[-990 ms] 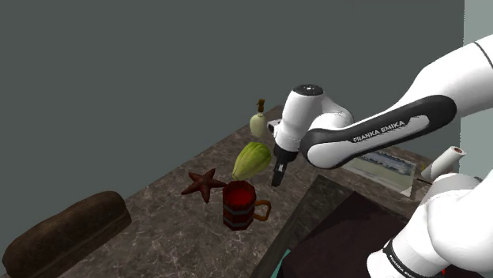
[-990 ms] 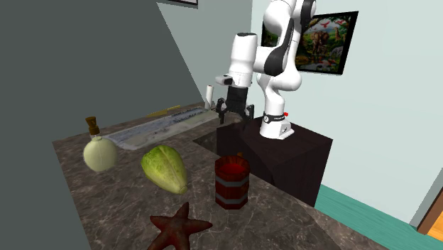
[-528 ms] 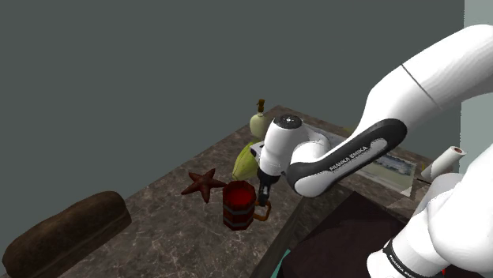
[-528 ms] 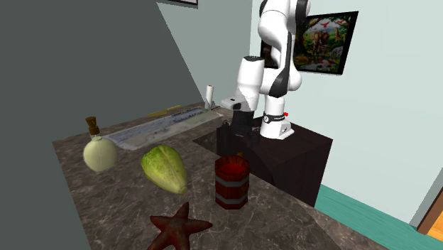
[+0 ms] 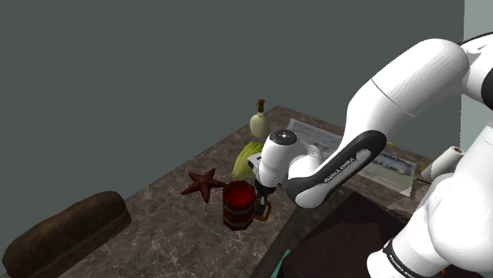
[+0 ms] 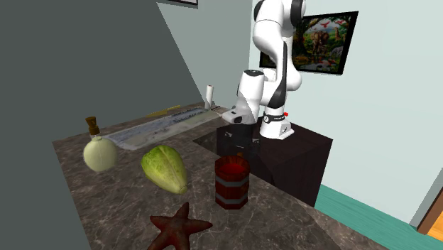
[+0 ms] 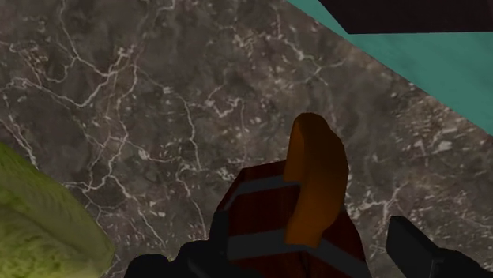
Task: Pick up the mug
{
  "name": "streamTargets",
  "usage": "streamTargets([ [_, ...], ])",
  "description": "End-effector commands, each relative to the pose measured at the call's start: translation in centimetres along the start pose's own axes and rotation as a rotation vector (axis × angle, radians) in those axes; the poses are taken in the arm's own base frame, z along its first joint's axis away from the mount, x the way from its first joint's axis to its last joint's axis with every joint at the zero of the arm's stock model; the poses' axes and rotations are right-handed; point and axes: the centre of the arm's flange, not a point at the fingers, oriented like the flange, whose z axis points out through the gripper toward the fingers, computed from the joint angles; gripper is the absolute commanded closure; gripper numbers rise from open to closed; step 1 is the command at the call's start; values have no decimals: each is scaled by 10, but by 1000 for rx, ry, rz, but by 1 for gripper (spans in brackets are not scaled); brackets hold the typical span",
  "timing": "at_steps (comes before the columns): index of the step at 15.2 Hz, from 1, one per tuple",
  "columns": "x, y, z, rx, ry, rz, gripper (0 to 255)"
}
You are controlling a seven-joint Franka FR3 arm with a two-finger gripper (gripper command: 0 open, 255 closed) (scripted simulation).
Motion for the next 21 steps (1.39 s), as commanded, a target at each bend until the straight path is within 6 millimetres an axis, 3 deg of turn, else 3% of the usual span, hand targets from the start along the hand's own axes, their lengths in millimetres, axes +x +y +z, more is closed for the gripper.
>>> streamTargets([
  [1,0,0,4,0,0,0,0],
  [2,0,0,3,0,0,0,255],
  [11,0,0,4,0,0,0,255],
  [21,6,5,-48,0,0,0,255],
])
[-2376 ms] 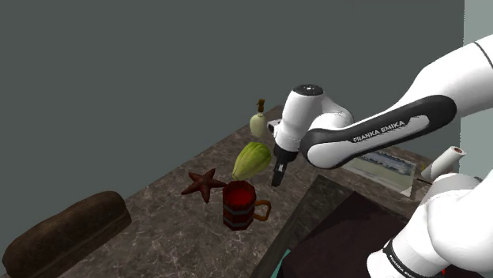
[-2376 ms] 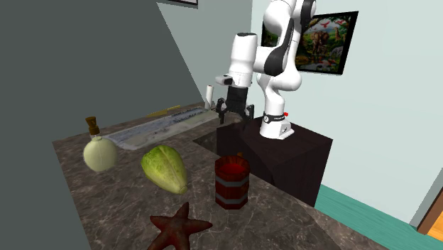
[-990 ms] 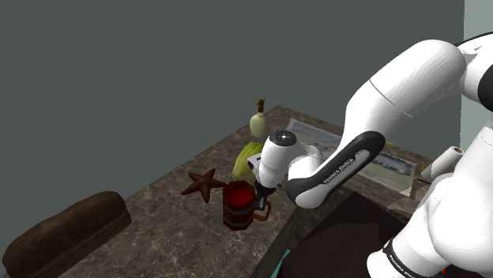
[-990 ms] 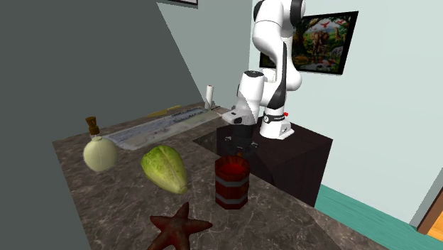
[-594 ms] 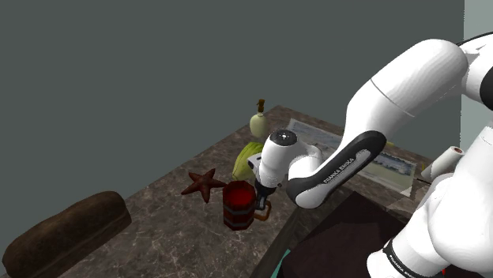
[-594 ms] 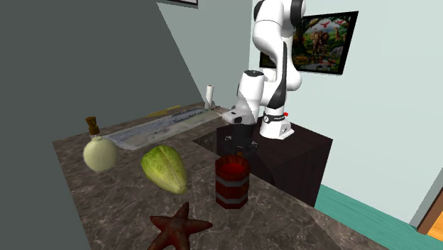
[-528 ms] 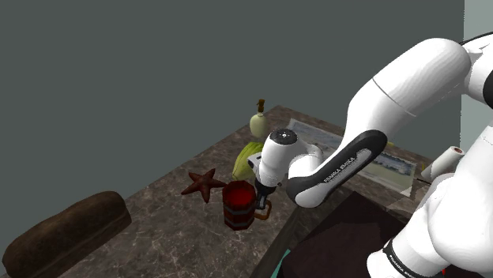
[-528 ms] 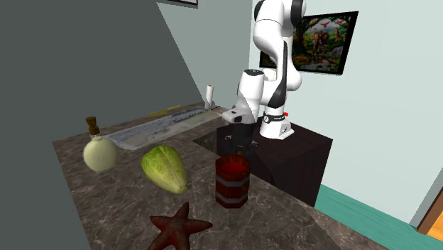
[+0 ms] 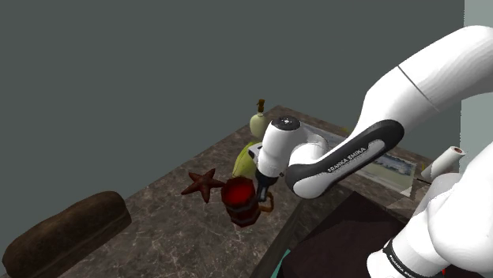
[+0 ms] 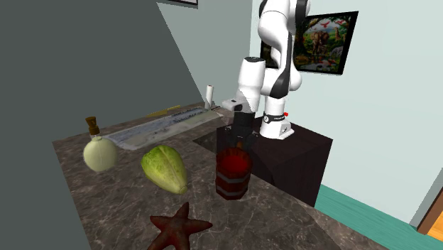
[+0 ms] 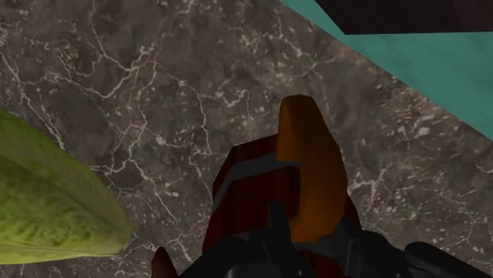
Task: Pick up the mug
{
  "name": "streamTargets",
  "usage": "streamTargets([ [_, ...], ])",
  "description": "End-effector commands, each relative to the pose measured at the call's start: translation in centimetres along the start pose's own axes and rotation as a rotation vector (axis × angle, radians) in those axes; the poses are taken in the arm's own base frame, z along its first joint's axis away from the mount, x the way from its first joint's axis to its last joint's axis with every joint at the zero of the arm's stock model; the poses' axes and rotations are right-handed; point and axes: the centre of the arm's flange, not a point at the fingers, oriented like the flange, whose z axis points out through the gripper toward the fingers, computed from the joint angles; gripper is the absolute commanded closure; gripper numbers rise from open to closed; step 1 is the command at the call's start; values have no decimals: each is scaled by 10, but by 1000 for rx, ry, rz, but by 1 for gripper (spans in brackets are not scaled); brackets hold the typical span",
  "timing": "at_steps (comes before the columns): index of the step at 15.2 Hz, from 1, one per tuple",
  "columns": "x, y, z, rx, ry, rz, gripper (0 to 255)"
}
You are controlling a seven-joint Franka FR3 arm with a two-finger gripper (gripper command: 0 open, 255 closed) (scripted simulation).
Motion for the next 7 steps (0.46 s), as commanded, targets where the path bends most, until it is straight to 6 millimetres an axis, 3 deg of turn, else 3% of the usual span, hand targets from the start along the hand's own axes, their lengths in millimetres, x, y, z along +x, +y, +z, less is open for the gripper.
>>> streamTargets([
  [1,1,1,-11,0,2,0,255],
  [5,3,3,-32,0,2,0,255],
  [7,4,3,-33,0,2,0,255],
])
